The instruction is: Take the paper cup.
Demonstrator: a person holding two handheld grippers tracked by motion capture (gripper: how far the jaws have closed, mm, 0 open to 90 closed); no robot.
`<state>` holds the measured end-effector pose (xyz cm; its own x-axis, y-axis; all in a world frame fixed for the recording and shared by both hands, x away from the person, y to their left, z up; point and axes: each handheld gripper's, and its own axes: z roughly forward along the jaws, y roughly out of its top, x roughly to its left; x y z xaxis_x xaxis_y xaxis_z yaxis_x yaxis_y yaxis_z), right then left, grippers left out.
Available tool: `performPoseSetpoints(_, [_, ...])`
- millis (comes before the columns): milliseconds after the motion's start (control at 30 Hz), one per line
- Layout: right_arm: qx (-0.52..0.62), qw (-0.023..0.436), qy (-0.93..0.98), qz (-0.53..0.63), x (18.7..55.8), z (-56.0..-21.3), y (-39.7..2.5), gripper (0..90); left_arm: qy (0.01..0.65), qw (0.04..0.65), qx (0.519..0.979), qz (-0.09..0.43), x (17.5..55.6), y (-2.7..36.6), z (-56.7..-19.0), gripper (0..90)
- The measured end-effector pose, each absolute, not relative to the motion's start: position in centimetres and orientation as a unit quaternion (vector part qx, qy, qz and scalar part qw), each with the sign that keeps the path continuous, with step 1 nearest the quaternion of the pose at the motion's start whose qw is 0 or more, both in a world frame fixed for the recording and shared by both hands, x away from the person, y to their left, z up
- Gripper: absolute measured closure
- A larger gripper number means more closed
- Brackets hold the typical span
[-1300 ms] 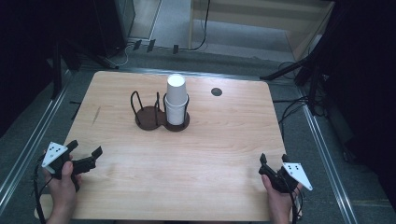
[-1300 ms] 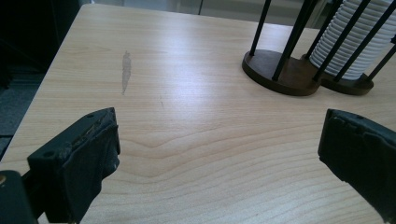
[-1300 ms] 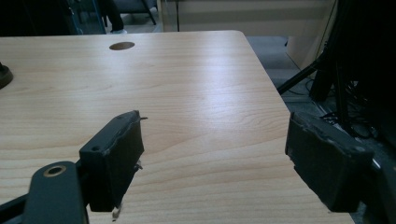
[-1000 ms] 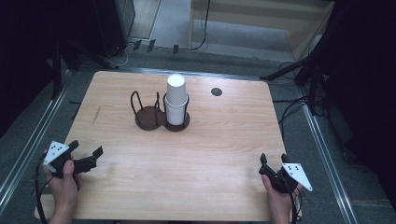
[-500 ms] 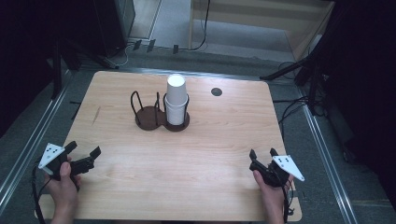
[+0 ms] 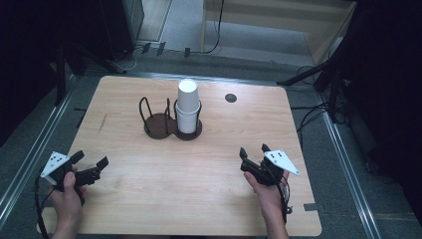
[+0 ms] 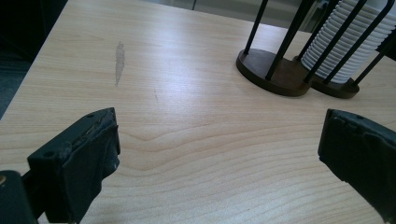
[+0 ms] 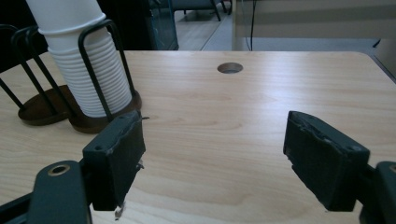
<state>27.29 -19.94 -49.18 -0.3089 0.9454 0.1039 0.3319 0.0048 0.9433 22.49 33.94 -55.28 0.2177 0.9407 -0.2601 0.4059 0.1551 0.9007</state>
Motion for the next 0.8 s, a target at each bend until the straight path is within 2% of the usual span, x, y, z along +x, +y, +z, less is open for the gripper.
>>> performPoseSetpoints(333, [0.482, 0.286, 0.664, 0.495, 29.0, -47.6, -16.1, 20.2, 0.559, 0.51, 0.596, 0.267, 22.4, 33.9, -55.3, 0.0])
performPoseSetpoints(800, [0.472, 0.286, 0.67, 0.496, 30.7, -46.3, -12.1, 20.9, 0.556, 0.521, 0.593, 0.259, 22.4, 34.0, -55.3, 0.0])
